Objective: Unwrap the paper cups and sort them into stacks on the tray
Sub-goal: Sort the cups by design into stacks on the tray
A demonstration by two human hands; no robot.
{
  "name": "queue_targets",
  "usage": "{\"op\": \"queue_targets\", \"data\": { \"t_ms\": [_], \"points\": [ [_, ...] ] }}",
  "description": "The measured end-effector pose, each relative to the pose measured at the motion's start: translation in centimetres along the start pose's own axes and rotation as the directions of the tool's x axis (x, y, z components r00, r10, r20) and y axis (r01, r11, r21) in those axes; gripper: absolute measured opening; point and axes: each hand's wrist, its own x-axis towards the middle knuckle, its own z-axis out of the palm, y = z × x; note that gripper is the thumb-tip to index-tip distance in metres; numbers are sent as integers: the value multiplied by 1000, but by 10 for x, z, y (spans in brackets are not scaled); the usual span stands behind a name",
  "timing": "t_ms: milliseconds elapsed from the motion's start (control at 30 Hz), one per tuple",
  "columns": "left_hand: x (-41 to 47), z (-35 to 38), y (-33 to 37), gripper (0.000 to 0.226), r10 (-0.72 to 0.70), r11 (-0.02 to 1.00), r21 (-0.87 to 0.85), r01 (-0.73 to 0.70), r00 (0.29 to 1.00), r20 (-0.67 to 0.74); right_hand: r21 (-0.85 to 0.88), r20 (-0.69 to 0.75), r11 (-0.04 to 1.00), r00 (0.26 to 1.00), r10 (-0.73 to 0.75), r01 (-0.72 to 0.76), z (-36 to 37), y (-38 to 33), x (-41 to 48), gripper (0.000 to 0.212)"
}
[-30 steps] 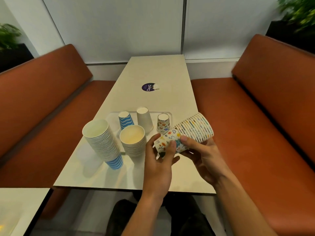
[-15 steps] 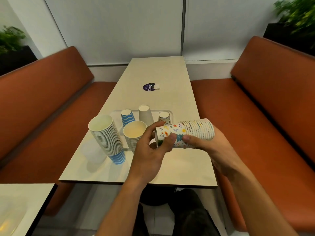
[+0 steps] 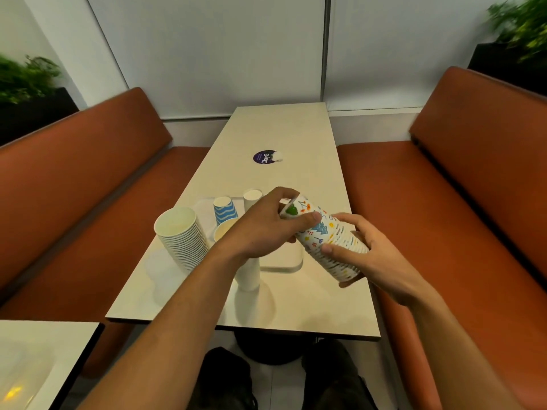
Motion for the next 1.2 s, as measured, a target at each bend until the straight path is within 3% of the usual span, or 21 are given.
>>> {"op": "queue_targets", "data": {
  "t_ms": [67,233,367,500,667,833,1200],
  "points": [
    [13,0,4,53,-30,998,50,29,999,19,17,36,1000,999,6,-7,0,6,6,60],
    [48,-2,13,53,-75,983,172,61,995,71,85,-27,996,1000,11,-9,-4,28,28,53],
    [83,-16,15,56,-63,970,234,73,997,-48,139,-158,989,985,71,-49,-7,48,49,46],
    [123,-35,18,63,-24,900,426,92,986,-163,204,-322,978,941,106,-41,-12,62,63,56],
    [169,-32,1,71,-100,737,661,145,989,-105,196,-333,980,939,85,-19,-15,67,77,61],
    [197,-12,-18,73,-114,608,791,69,994,1,169,-308,985,948,84,-32,-19,74,87,79],
    [226,27,-61,83,-227,427,904,-3,968,111,113,-300,989,946,124,-94,-20,87,104,80]
  ]
}}
